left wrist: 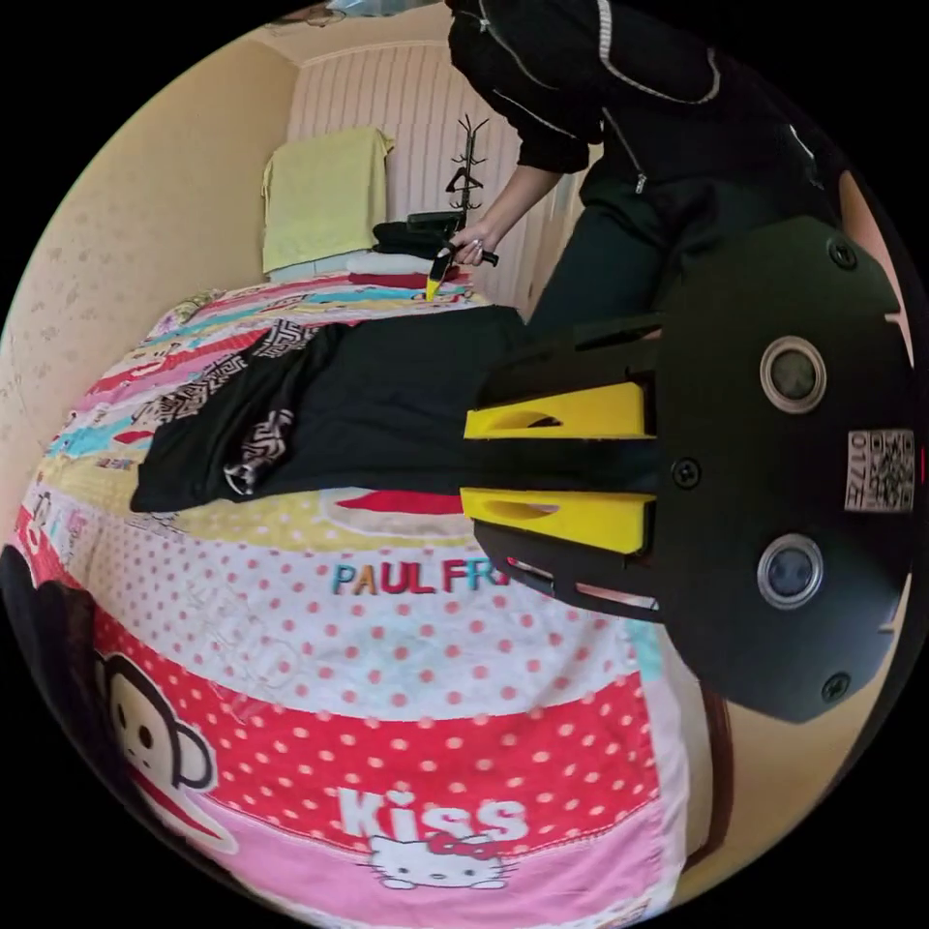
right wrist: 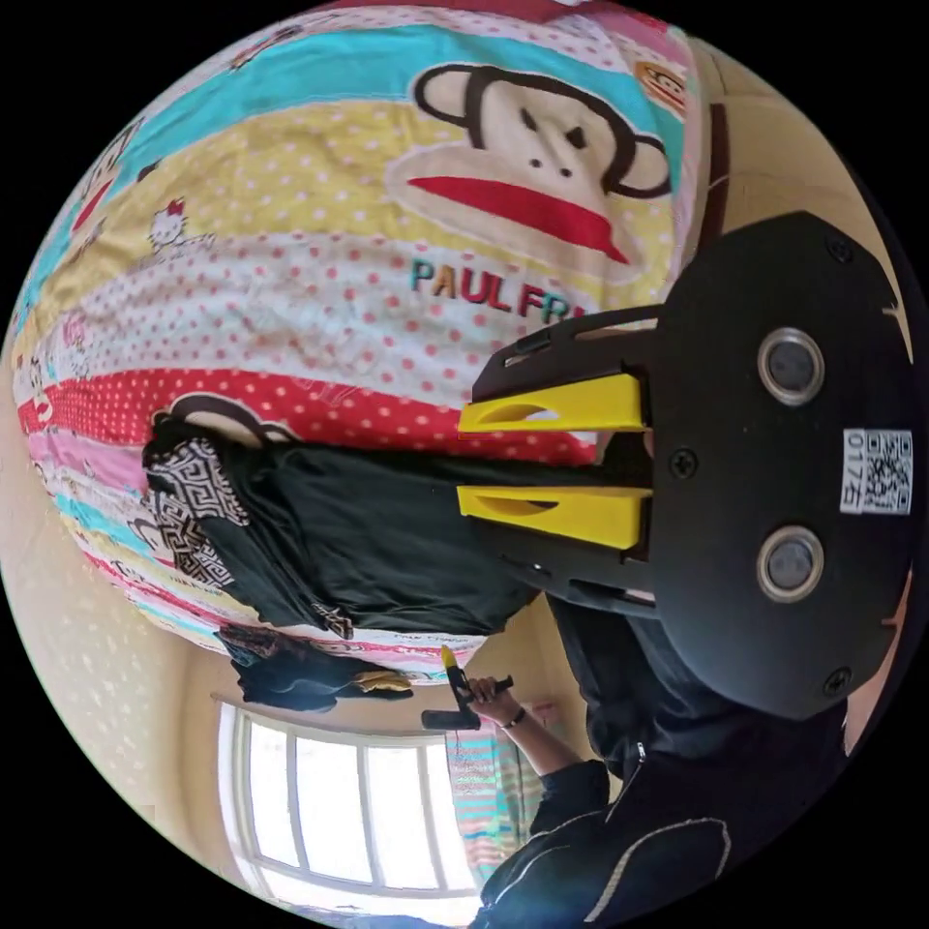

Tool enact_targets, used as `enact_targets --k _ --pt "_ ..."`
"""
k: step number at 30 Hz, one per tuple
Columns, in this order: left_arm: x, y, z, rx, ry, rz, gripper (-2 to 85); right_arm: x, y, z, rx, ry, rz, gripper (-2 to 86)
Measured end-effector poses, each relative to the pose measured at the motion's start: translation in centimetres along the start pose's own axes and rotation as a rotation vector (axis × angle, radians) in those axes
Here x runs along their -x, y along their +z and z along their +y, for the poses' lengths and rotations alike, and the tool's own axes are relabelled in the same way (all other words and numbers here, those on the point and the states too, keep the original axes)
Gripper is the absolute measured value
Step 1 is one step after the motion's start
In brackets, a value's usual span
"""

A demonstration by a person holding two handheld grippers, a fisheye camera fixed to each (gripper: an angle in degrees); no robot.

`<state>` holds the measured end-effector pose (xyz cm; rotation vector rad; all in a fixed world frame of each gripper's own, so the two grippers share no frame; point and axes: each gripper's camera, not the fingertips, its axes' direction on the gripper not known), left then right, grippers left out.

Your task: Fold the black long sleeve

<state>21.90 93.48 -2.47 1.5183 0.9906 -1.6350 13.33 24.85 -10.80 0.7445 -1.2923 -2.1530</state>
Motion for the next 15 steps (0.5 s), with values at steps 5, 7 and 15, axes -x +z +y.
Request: enact_targets --k 5,7,15 --pt "0.7 -0.6 5.0 0.134 -0.034 -0.032 11.5 0.4 0.9 5.9 0.069 0.064 -0.036 12.7" --pt "0.9 0.0 6.2 0.215 -0.036 -0.085 11.9 0.9 1.8 6.7 0.107 0.070 -0.048 12.7" --pt "3.4 1.9 7.0 0.264 -0.126 -0.019 11.4 1.8 2.6 8.1 0.116 0.126 -0.108 12.1"
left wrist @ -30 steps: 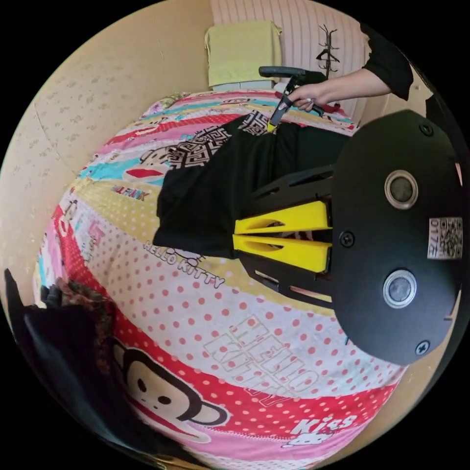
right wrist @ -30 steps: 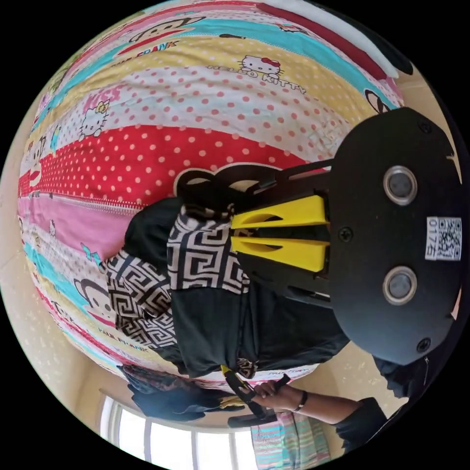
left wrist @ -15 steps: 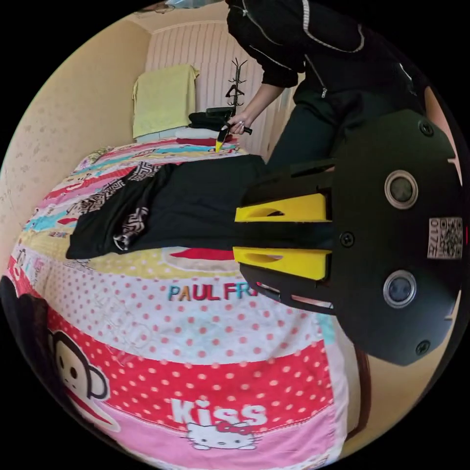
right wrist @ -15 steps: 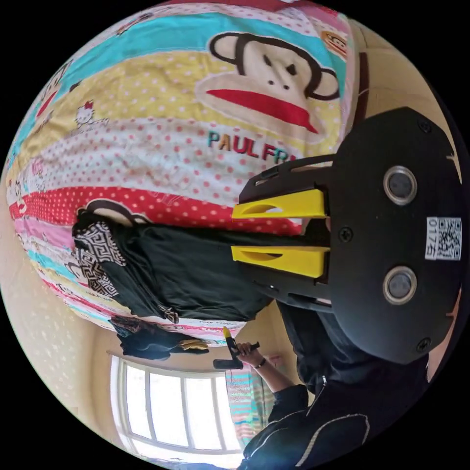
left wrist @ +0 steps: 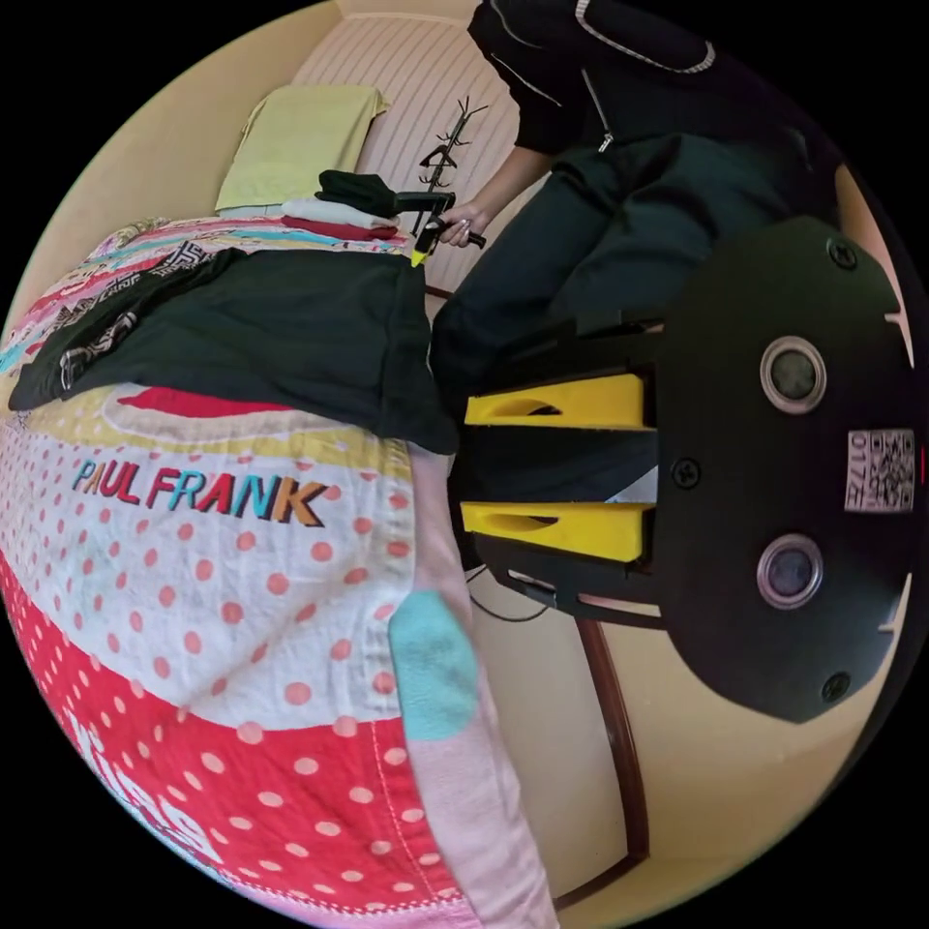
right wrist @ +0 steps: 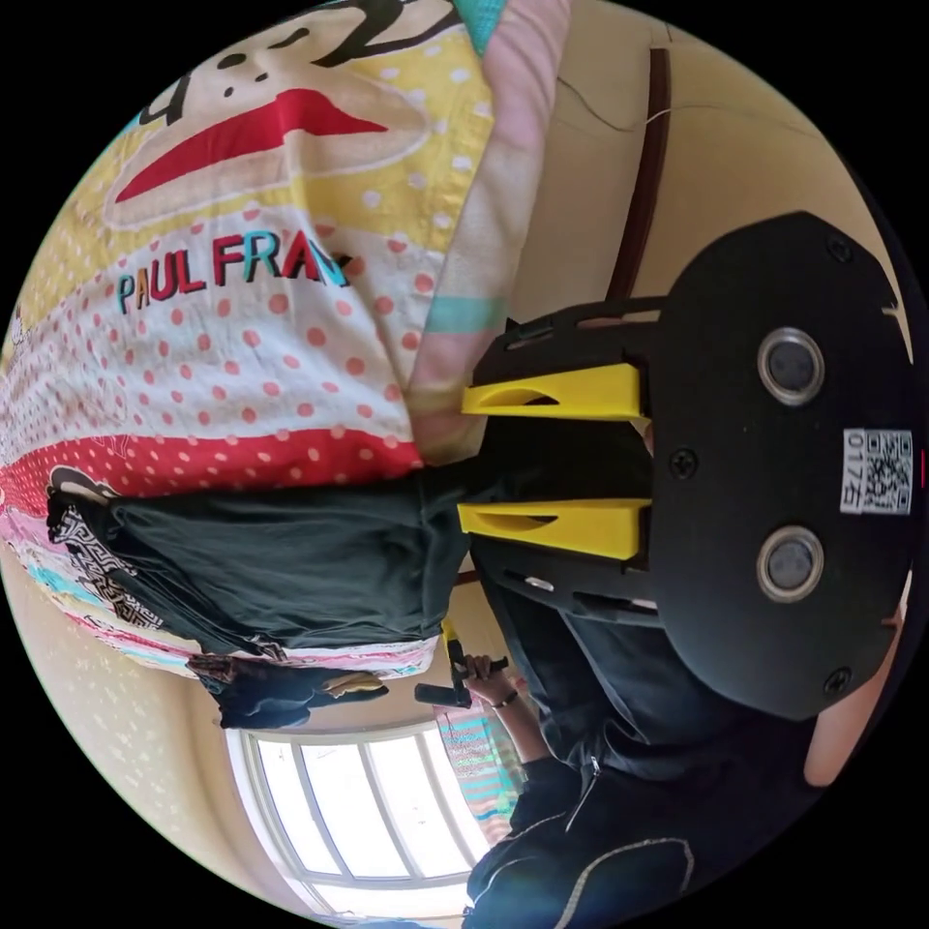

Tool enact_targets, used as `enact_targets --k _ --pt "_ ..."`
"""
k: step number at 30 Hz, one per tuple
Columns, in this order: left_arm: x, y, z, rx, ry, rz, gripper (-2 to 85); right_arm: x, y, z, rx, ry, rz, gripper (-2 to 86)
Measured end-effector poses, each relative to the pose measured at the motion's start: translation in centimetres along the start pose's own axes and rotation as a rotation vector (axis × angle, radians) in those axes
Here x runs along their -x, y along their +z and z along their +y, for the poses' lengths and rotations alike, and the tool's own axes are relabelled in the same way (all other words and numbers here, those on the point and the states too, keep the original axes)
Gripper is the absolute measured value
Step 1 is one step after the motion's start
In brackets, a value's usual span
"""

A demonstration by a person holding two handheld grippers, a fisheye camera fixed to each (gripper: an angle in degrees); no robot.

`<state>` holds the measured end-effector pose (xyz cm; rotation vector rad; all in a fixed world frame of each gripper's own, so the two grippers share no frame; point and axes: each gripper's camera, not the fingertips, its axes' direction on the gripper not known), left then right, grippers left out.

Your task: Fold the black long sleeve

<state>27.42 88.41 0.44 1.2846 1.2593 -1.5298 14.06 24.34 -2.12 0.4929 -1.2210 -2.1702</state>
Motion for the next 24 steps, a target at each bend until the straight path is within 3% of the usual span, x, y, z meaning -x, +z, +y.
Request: enact_targets --k 3,7,11,15,21,24 --pt "0.0 0.5 -1.2 0.022 0.001 0.062 9.3 1.1 -0.3 0.2 0.004 -0.006 -0.042 9.7" --pt "-1.2 0.2 -1.7 0.049 0.046 0.076 0.0 2.6 -1.4 0.6 -0.014 0.004 -0.055 4.4" --pt "-1.9 -2.1 -0.7 -0.001 0.046 0.109 -0.7 3.7 -3.7 1.1 -0.030 -0.045 -0.184 2.8" --pt "-2.8 -5.3 0.5 -0.069 0.052 0.165 0.5 4.6 -6.2 1.1 -0.023 -0.070 -0.212 2.3" --pt "-1.8 -5.7 1.2 -0.094 0.046 0.318 13.1 5.3 -7.5 0.2 -0.001 -0.108 -0.227 2.4" --pt "0.1 -5.1 1.4 -0.157 -0.039 0.417 12.1 5.1 -6.8 -0.3 -0.021 -0.084 -0.256 2.6"
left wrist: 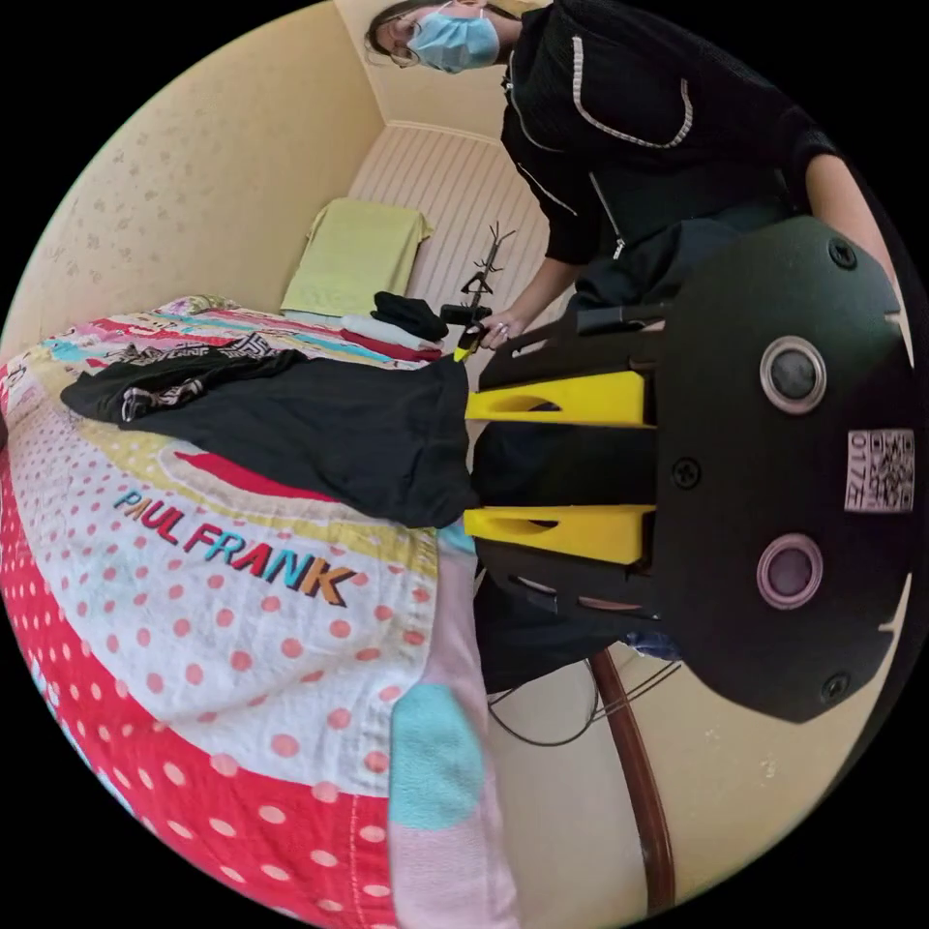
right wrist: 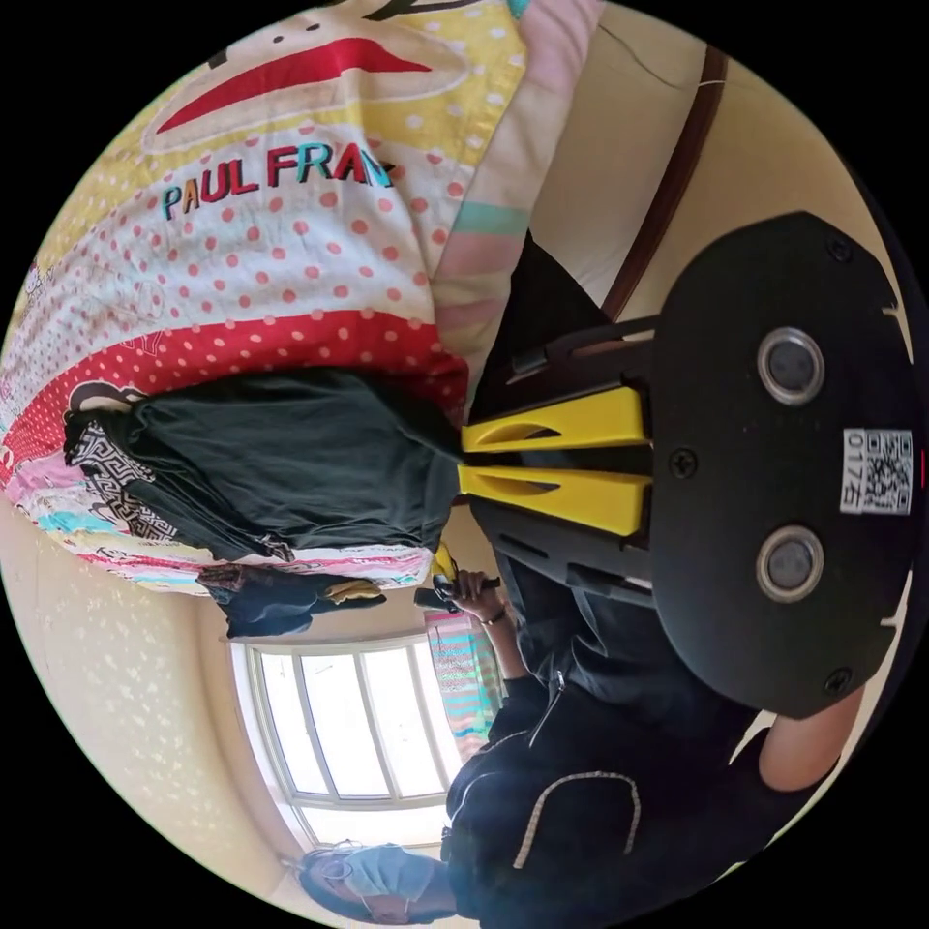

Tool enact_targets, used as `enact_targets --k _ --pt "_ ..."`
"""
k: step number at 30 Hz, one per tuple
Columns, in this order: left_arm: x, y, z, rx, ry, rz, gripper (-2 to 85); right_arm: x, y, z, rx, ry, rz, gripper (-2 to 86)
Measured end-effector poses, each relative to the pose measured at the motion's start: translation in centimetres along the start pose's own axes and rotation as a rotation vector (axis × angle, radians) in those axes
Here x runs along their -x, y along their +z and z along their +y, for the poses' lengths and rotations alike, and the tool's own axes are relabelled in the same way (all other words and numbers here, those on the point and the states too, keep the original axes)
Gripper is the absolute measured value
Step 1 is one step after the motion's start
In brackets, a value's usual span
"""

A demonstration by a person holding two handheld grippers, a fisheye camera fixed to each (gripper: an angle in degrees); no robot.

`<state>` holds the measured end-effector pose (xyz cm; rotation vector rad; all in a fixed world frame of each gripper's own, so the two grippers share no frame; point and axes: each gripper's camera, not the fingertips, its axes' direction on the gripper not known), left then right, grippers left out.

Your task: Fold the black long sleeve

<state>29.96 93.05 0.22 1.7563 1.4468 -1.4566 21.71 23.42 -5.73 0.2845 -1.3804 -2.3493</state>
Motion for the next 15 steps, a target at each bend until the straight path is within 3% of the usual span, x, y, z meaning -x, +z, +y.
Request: enact_targets --k 6,15 --pt "1.7 -0.9 0.5 -0.149 -0.138 0.074 3.3 -1.1 0.4 0.2 -0.052 0.054 -0.030 2.3" --pt "-4.5 -4.3 1.7 -0.200 -0.121 0.176 0.6 3.2 -4.5 -0.8 -0.021 -0.052 -0.032 1.3"
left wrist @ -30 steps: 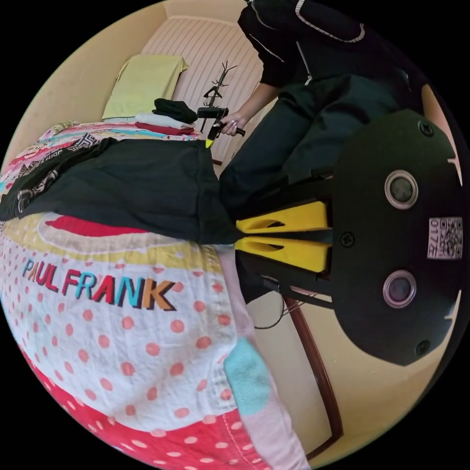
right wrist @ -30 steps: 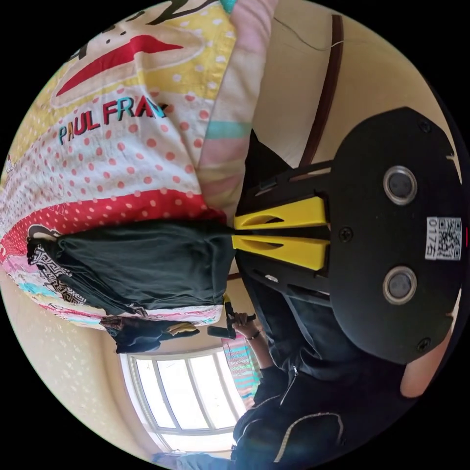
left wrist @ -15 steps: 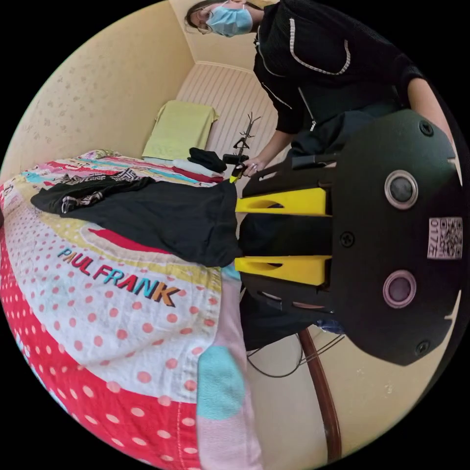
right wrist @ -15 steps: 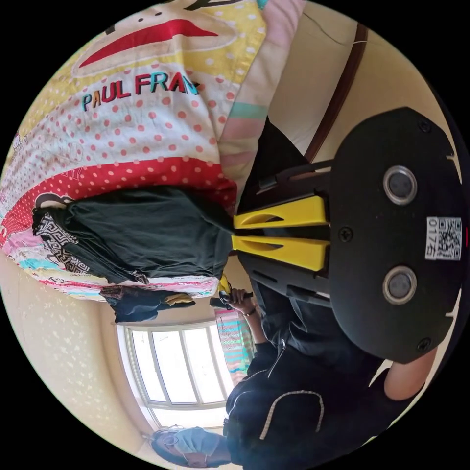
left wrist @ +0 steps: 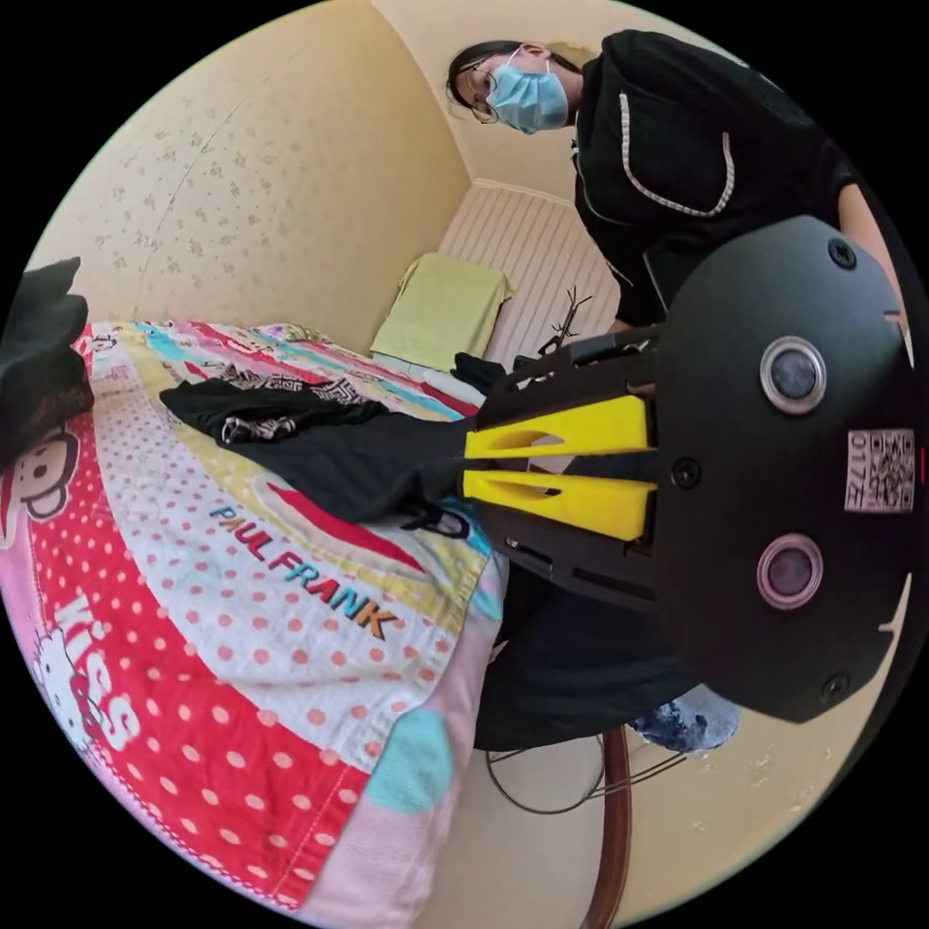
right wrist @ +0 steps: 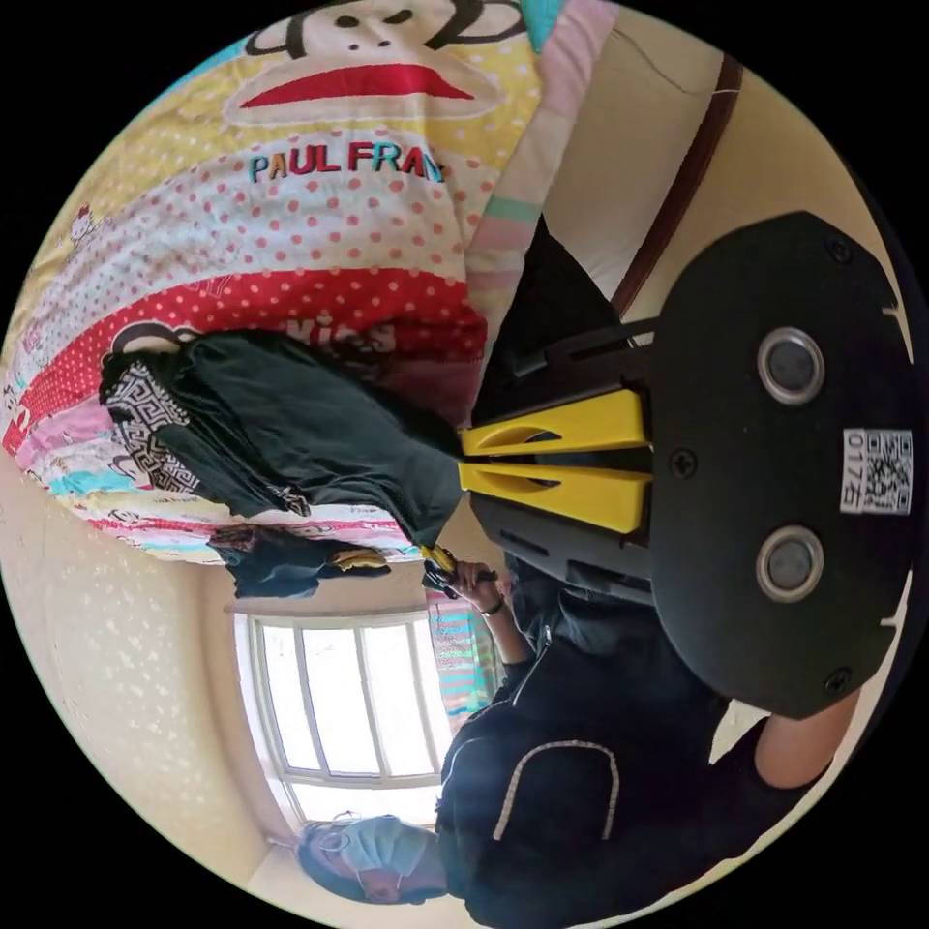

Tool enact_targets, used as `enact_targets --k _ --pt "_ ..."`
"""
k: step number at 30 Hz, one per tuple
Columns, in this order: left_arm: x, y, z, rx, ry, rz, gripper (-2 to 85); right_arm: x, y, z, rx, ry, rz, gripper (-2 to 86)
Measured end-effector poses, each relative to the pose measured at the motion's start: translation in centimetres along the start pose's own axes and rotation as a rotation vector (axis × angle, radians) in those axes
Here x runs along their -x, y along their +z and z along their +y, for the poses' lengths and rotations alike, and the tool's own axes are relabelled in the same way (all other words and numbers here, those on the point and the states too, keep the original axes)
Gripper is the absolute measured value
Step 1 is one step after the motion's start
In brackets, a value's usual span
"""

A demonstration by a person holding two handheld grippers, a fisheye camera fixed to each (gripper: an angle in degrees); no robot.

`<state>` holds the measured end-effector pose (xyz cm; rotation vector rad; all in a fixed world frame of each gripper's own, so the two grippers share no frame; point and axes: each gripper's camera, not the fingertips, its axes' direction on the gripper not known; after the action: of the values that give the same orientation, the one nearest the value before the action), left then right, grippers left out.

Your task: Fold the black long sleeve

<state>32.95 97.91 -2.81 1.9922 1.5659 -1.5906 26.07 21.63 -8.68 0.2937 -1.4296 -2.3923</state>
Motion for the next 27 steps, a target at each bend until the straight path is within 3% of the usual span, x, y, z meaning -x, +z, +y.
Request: enact_targets --k 7,15,20,22,27 --pt "-9.4 -3.5 4.2 0.088 0.062 -0.071 -0.5 5.4 -5.5 2.2 -0.071 -0.018 0.009 1.0" --pt "-8.3 -4.8 10.2 0.065 -0.132 -0.065 -0.5 2.5 -5.6 8.3 -0.133 0.111 -0.045 0.9" --pt "-9.4 -2.3 3.2 0.037 -0.064 0.009 -0.4 -1.6 -5.5 -2.1 -0.157 0.008 -0.070 1.1" --pt "-11.6 -0.8 -3.0 0.046 0.056 -0.004 -0.2 -2.7 -5.6 -7.8 -0.150 -0.055 -0.055 1.2" --pt "-12.2 1.2 -16.3 -0.003 0.113 -0.060 1.6 -7.5 -6.0 -23.0 -0.216 -0.039 -0.073 2.3"
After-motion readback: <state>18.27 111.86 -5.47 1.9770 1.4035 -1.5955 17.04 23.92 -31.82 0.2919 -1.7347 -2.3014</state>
